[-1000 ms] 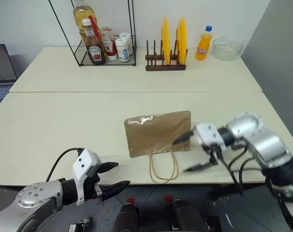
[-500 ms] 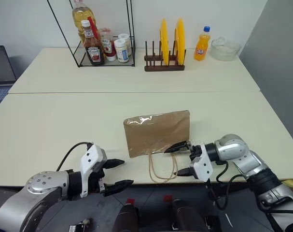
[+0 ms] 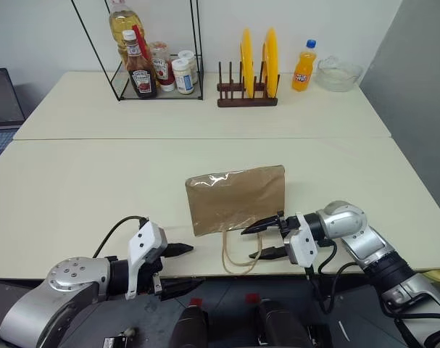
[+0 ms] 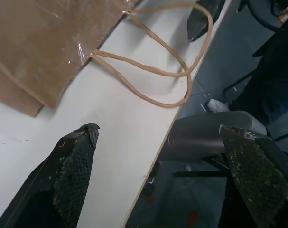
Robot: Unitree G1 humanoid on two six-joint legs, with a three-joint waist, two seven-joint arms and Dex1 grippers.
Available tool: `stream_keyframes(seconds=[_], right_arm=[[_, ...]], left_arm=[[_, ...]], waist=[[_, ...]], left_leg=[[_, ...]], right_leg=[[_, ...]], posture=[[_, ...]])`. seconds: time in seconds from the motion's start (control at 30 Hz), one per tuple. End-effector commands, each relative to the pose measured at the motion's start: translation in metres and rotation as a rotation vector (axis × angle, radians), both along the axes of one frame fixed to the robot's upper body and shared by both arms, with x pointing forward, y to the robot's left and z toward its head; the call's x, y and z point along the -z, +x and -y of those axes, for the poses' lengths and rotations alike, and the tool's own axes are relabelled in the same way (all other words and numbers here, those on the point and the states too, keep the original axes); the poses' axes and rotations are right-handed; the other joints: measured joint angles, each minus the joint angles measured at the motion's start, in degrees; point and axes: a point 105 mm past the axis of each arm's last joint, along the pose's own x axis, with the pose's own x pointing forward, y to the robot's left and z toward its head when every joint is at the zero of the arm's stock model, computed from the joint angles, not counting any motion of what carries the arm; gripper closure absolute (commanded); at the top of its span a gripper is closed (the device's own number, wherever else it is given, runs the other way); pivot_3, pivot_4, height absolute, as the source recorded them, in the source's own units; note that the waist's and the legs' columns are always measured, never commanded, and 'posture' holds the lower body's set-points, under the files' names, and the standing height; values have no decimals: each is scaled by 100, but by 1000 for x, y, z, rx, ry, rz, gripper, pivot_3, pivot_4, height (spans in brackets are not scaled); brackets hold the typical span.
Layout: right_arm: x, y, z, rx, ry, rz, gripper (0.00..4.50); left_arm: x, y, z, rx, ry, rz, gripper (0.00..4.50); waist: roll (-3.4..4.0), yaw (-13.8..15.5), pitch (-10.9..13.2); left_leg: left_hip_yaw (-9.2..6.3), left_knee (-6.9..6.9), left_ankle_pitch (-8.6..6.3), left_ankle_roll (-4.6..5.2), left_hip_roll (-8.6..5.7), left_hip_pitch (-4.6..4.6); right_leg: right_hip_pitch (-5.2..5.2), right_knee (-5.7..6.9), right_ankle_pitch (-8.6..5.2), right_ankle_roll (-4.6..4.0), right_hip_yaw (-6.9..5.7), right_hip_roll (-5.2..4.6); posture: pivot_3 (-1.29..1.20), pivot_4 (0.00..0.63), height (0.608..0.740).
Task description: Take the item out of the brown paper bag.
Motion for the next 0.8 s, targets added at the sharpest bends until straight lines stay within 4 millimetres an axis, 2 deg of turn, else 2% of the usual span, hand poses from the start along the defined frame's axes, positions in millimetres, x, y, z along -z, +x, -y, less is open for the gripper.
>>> stream_keyframes(seconds=[0.03,0.2,0.3,0.53,0.8], right_arm=[[-13,7,-2,70,65,-58,1723],[-22,24,-4,198,135,-171,1723],[-36,33,-8,245,182,-226,1723],[-41,29,-9,242,182,-218,1723],[-26,13,-8,194,95,-255,1723]], left_arm=[[-2,2,5,39,7,38,166],[2,7,12,80,29,71,166],[12,11,20,115,24,54,166],[16,20,24,105,-21,24,166],[12,24,22,84,-62,-28,166]], waist=[[0,0,0],[0,1,0],[2,3,1],[1,2,1],[1,-2,1]], left_leg=[[0,0,0,0,0,0],[1,0,0,0,-2,-2],[1,0,0,0,-3,-1],[-5,-2,0,1,-2,-7],[-4,-1,0,1,-4,-8]], right_leg=[[0,0,0,0,0,0],[0,0,0,0,1,0],[-1,0,0,0,0,1],[-3,-1,0,0,-8,2],[-3,0,-1,2,-6,2]], posture=[[0,150,740],[0,150,740],[0,150,740],[0,150,740],[0,150,740]])
